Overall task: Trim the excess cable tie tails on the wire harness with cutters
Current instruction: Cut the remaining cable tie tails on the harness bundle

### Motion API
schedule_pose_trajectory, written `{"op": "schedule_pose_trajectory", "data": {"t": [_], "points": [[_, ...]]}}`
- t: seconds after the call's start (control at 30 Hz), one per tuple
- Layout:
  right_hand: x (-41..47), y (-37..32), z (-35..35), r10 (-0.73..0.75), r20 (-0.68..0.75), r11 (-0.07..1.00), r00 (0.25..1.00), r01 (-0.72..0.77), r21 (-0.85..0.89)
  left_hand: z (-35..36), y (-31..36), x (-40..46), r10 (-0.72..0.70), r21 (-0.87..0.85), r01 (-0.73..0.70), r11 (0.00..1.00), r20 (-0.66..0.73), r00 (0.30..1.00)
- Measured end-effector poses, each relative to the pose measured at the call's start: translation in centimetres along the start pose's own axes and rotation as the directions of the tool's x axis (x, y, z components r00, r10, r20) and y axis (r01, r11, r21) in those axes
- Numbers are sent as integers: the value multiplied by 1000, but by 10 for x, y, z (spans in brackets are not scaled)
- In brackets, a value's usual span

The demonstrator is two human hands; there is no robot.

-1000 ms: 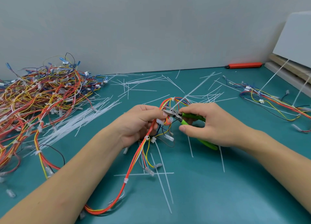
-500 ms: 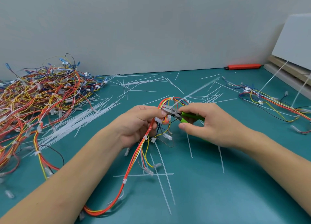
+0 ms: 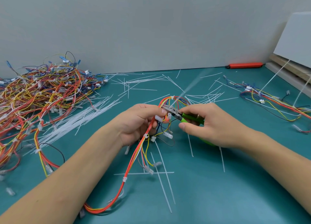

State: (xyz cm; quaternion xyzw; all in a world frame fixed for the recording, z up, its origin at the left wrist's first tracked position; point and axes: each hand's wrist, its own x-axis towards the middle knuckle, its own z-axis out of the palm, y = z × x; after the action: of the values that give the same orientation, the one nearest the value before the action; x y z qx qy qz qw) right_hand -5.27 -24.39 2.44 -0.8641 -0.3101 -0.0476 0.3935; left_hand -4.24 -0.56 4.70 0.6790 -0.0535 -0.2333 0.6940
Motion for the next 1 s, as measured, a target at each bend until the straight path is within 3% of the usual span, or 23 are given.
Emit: {"op": "schedule_pose_trajectory", "data": {"t": [1.0], "points": [[-2, -4, 2, -3, -22, 999, 1000, 4, 39, -4, 0, 2, 22, 65, -23, 998, 26, 999]]}}
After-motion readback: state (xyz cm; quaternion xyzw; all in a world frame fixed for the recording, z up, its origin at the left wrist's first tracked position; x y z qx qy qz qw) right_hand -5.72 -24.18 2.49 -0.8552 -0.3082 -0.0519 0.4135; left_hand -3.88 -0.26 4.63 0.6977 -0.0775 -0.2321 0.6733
